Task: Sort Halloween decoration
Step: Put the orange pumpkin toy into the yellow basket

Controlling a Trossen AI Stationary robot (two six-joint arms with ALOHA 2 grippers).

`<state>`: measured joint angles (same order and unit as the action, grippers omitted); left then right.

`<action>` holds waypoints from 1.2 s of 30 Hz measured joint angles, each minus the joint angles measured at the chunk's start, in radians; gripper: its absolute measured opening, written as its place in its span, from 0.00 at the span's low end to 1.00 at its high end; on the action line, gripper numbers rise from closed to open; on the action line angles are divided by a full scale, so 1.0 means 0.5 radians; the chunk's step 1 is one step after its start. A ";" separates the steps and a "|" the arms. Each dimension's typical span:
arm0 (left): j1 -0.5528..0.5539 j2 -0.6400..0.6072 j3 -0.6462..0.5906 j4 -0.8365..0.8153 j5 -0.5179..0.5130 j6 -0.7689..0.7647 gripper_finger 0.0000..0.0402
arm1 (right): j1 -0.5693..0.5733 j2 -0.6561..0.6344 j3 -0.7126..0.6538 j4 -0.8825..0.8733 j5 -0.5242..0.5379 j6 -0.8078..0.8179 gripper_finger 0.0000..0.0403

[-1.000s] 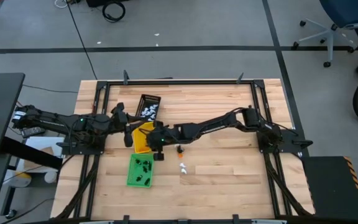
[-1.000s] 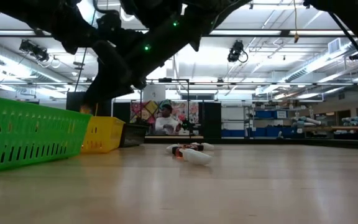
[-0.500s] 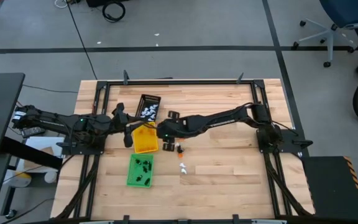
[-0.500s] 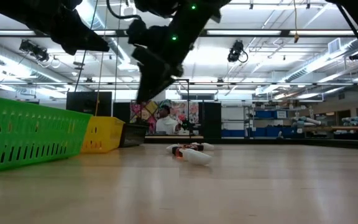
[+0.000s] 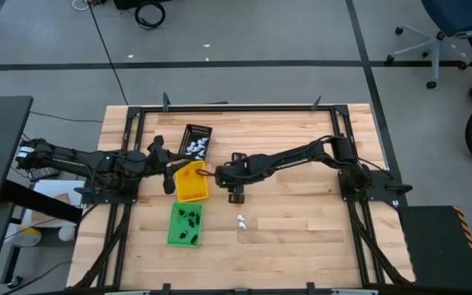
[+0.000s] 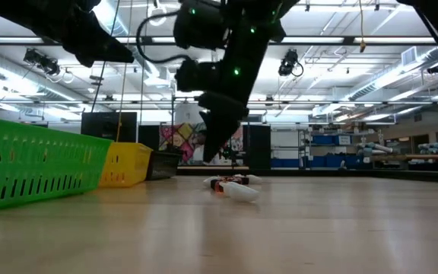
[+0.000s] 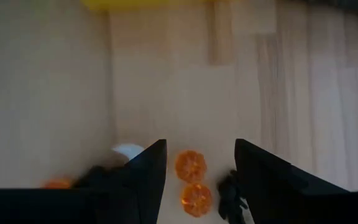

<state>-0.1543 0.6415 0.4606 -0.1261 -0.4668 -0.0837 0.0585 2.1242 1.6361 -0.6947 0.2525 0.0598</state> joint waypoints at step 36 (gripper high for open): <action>0.000 0.000 0.000 0.004 0.000 0.002 0.17 | -0.108 -0.001 -0.291 0.285 -0.229 -0.142 0.24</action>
<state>-0.1543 0.6415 0.4606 -0.1242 -0.4668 -0.0826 0.0045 2.1236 1.4905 -0.5520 0.1380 -0.0113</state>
